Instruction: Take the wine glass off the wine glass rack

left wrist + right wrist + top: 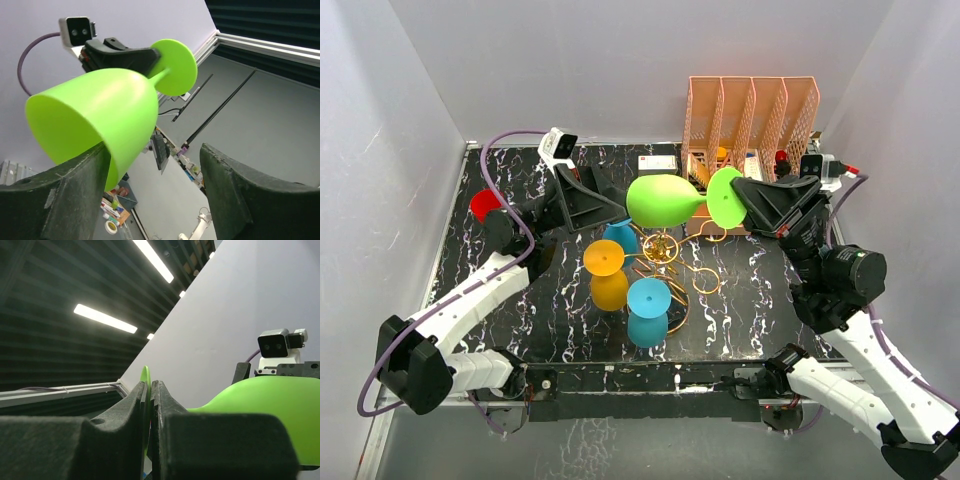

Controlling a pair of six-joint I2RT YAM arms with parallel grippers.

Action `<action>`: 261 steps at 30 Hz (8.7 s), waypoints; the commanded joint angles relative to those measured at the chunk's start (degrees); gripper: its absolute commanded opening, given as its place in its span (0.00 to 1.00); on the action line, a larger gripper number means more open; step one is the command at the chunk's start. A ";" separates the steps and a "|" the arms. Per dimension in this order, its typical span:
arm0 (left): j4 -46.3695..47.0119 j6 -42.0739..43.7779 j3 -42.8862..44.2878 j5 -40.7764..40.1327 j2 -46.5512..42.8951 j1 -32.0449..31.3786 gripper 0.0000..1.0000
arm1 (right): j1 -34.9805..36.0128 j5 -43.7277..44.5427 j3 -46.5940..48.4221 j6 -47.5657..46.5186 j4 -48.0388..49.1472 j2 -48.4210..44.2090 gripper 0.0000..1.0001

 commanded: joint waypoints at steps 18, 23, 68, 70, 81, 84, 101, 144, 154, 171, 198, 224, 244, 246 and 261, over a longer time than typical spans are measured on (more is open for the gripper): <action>3.91 1.68 -0.61 -4.31 -3.53 -2.02 0.07 | 0.00 5.02 -5.55 4.55 4.83 -0.91 0.16; -2.88 5.96 -0.51 -4.84 -5.95 -2.04 0.00 | 0.00 8.17 -4.24 -1.74 -2.78 -3.80 0.24; -145.66 47.08 39.78 -75.03 -12.08 -1.99 0.00 | -0.06 37.43 6.92 -63.05 -64.42 -14.87 0.61; -148.38 46.01 39.40 -75.67 -8.82 -1.99 0.00 | 0.01 35.70 6.15 -63.20 -64.42 -14.19 0.61; -143.36 58.74 34.34 -62.24 1.99 9.71 0.00 | -0.05 30.99 5.03 -64.49 -65.26 -12.22 0.62; -141.97 63.62 32.73 -54.30 4.29 17.62 0.00 | 0.00 31.01 5.10 -64.89 -65.16 -11.76 0.62; -135.98 75.51 26.73 -50.93 9.97 43.26 0.00 | 0.01 29.07 7.55 -60.41 -68.41 -9.14 0.62; -123.21 73.01 27.22 -35.17 3.20 48.81 0.55 | -0.01 30.61 5.73 -58.19 -63.87 -6.04 0.62; -107.07 63.49 18.93 -12.16 -8.65 47.89 0.66 | -0.04 28.82 9.21 -58.65 -63.63 -4.05 0.62; -107.05 71.88 15.47 -3.03 -10.17 42.72 0.74 | -0.06 16.83 31.03 -67.87 -67.69 20.09 0.68; -106.21 74.32 11.09 -1.35 -14.44 40.69 0.82 | -11.27 -13.19 37.68 -68.22 -72.30 34.94 0.81; -108.48 75.47 12.40 -2.78 -14.90 40.55 0.82 | -11.85 -16.45 35.74 -70.23 -72.21 38.42 0.62; -109.36 75.46 13.20 -3.04 -15.17 40.40 0.82 | -11.84 -14.26 35.45 -70.69 -73.99 38.15 0.35; -109.42 75.51 13.27 -3.00 -15.13 40.39 0.82 | -11.84 -13.78 35.85 -70.70 -74.49 38.11 0.32; -109.20 75.51 13.46 -3.17 -14.83 40.24 0.83 | -11.80 -12.36 39.38 -69.09 -77.90 38.98 0.16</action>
